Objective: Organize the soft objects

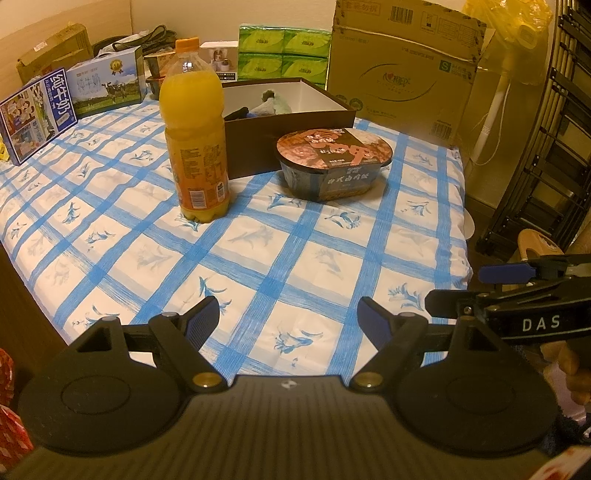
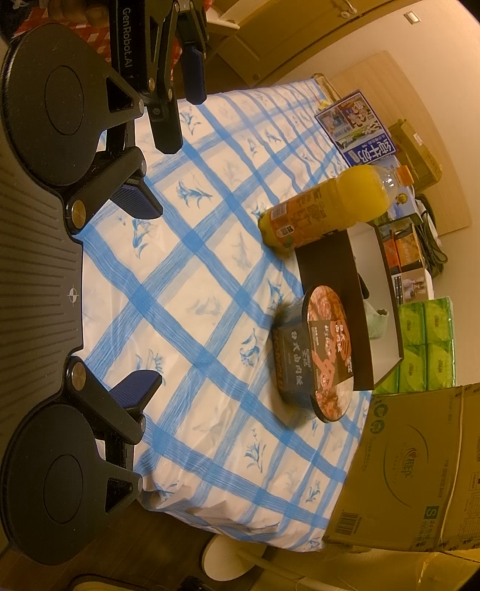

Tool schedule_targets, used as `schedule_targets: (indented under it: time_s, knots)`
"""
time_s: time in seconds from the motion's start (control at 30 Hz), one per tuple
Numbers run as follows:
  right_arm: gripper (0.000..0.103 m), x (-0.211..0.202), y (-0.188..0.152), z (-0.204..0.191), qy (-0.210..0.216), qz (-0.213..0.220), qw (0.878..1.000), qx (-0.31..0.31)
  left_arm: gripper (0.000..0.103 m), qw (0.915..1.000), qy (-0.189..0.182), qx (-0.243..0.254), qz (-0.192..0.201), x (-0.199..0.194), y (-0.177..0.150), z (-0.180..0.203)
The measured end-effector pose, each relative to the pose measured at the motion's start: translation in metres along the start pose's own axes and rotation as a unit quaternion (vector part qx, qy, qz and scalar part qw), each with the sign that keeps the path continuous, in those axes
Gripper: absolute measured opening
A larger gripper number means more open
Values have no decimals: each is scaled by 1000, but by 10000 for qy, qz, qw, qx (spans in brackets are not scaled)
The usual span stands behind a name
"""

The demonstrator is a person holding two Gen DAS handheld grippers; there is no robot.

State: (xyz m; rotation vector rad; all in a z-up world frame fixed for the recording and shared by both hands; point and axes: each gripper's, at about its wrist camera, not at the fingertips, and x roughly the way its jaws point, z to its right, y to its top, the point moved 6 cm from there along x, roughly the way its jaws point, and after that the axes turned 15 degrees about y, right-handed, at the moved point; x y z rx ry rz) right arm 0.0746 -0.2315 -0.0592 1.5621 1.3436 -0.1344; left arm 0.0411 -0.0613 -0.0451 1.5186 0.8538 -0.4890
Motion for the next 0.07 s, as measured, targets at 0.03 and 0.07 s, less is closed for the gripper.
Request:
schedule_targets:
  time_s: [0.03,0.07]
  knots:
    - [88,0,0,0,4,0,10000,-5,80,10000,4,3,4,0,2,1]
    - [88,0,0,0,1,-2,10000,-3,80,10000,-4,4,1,0,3,1]
